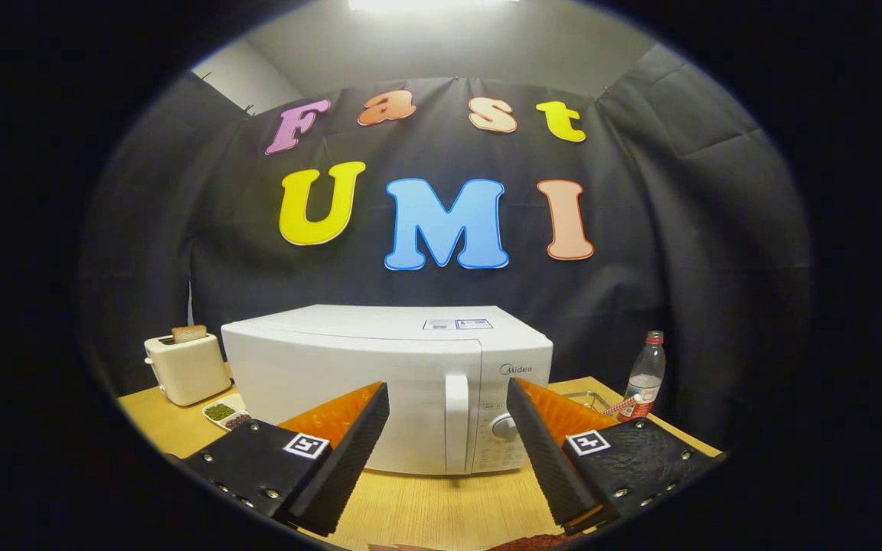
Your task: Open the microwave, put the food inside, and close the microwave door.
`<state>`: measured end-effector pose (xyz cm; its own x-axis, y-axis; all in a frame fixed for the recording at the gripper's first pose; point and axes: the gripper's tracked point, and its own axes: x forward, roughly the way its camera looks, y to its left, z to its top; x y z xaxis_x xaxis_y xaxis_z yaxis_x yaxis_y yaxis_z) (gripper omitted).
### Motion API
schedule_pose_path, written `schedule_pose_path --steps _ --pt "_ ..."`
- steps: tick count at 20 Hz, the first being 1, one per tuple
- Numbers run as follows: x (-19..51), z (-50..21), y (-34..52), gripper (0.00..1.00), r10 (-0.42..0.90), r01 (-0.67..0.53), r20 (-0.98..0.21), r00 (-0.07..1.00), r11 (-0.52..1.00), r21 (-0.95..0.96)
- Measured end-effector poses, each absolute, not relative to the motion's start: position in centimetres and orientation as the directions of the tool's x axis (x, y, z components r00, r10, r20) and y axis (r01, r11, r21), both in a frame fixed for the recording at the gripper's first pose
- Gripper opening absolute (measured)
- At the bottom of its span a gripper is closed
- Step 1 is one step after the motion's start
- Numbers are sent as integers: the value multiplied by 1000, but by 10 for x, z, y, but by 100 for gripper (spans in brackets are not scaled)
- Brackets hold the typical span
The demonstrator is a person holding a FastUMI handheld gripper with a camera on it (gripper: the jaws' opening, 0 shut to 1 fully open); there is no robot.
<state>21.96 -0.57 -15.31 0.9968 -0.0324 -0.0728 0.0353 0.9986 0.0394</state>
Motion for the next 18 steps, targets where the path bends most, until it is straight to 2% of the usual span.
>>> schedule_pose_path --steps 3,6,7,8,9,10,11,13,16,18 --pt "242 -177 -3 97 -27 35 -118 993 997 69" --pt "260 -184 -9 97 -60 64 -100 993 997 39" --pt "265 -186 -8 96 -61 65 -97 993 997 30" --pt "268 -189 -4 89 -52 55 -100 994 998 31" --pt "270 -190 -1 89 -44 48 -101 994 998 37" --pt "272 -194 -4 78 -55 61 -113 992 997 44" --pt "275 -198 -8 73 -82 88 -125 989 995 45" --pt "277 -203 -13 52 -112 119 -137 984 992 48" --pt "280 -213 -10 33 -103 120 -183 978 989 86" --pt "280 -216 -11 27 -110 124 -176 978 989 74"
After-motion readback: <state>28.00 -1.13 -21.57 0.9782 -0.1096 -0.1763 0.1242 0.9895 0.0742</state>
